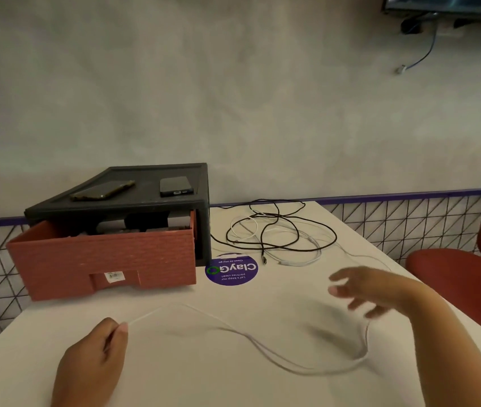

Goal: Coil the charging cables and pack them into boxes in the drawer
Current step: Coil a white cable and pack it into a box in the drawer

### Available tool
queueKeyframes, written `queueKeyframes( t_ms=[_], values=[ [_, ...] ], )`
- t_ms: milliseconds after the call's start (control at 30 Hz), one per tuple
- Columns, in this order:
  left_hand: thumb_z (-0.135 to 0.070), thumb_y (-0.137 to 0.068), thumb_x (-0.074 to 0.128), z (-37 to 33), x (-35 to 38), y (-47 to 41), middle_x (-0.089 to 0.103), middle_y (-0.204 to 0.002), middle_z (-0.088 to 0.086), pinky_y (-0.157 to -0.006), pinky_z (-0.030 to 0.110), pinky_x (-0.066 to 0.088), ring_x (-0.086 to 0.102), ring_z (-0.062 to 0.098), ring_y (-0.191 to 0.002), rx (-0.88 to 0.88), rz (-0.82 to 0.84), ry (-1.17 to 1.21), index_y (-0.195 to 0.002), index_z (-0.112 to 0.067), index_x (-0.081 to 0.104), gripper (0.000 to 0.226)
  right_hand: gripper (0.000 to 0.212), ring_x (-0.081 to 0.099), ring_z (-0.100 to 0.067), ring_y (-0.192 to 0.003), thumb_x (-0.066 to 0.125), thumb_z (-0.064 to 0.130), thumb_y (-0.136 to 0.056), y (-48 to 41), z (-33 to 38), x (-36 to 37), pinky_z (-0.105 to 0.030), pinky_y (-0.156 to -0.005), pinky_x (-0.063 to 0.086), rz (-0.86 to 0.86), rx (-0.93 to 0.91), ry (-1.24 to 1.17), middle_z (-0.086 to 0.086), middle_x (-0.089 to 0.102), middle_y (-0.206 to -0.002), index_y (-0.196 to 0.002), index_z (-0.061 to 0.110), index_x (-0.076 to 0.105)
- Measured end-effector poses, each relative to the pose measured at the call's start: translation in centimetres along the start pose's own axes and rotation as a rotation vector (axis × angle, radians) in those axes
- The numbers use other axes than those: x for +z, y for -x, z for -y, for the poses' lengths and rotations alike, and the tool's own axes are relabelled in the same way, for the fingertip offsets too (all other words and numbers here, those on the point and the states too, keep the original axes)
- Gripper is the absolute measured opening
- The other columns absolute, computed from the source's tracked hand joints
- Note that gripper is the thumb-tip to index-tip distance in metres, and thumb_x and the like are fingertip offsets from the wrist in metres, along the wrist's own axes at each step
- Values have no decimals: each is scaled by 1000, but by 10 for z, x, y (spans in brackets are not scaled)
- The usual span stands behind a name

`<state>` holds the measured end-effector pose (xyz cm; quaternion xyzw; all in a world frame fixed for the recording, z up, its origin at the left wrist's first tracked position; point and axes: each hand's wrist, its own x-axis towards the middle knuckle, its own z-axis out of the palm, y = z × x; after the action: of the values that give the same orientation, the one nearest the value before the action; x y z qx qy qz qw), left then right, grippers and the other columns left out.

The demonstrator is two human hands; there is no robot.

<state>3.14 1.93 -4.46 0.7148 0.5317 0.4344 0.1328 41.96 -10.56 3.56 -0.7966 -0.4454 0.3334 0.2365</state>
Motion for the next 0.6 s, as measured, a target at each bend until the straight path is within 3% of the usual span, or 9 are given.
queueKeyframes(
  t_ms=[100, 167, 333, 433, 467, 533, 600],
  values=[
    [-20, -88, 58, 3, 2, -3, 40, -41, 2, -54, 33, 39, 48, 29, -51, -29, 6, -55, -65, -28, 43, 29, 52, 53, -28, -113, 63, 38, -85, -55, -10, -12, -37, -94, 45, -474, 28, 171, -12, 52, -132, -131, 18, 49],
    [-18, -86, 59, 3, 3, -3, 41, -42, 3, -54, 32, 39, 48, 28, -51, -36, 22, -82, -67, -29, 43, 27, 57, 44, -35, -123, 57, 38, -88, -81, -19, -17, -42, -102, 37, -612, 126, 288, -16, 43, -139, -136, 13, 42],
    [-36, -84, 48, 2, 6, -3, 37, -42, 3, -50, 30, 39, 46, 23, -46, 43, 43, -82, -66, -30, 41, 20, 52, 49, -30, -116, 48, 42, -92, -111, -54, -28, -36, -91, 42, -551, 276, 411, -12, 52, -130, -131, 9, 44],
    [-32, -86, 51, 4, 6, -6, 35, -40, 1, -48, 29, 38, 44, 22, -45, 55, 49, -83, -65, -30, 41, 23, 46, 50, -28, -118, 43, 37, -96, -120, -60, -29, -32, -91, 40, -474, 290, 406, -12, 52, -130, -129, 6, 46],
    [-29, -87, 54, 5, 6, -6, 36, -40, 0, -48, 29, 37, 44, 21, -44, 50, 50, -79, -65, -29, 41, 25, 43, 50, -29, -119, 40, 34, -98, -121, -56, -27, -32, -89, 40, -462, 272, 350, -14, 52, -131, -128, 4, 48],
    [-36, -83, 48, 4, 5, -6, 39, -42, -1, -47, 29, 38, 40, 17, -42, 56, 55, -76, -65, -30, 41, 20, 36, 54, -35, -111, 38, 19, -99, -118, -44, -29, -33, -70, 41, -439, 217, 66, -22, 55, -126, -124, -2, 53],
    [-41, -74, 43, 3, 5, -5, 42, -46, -4, -48, 30, 38, 40, 21, -45, 57, 66, -64, -64, -32, 40, 14, 33, 54, -31, -81, 39, 7, -96, -116, -30, -39, -29, -54, 34, -490, 149, -136, -26, 58, -108, -123, -7, 53]
  ],
)
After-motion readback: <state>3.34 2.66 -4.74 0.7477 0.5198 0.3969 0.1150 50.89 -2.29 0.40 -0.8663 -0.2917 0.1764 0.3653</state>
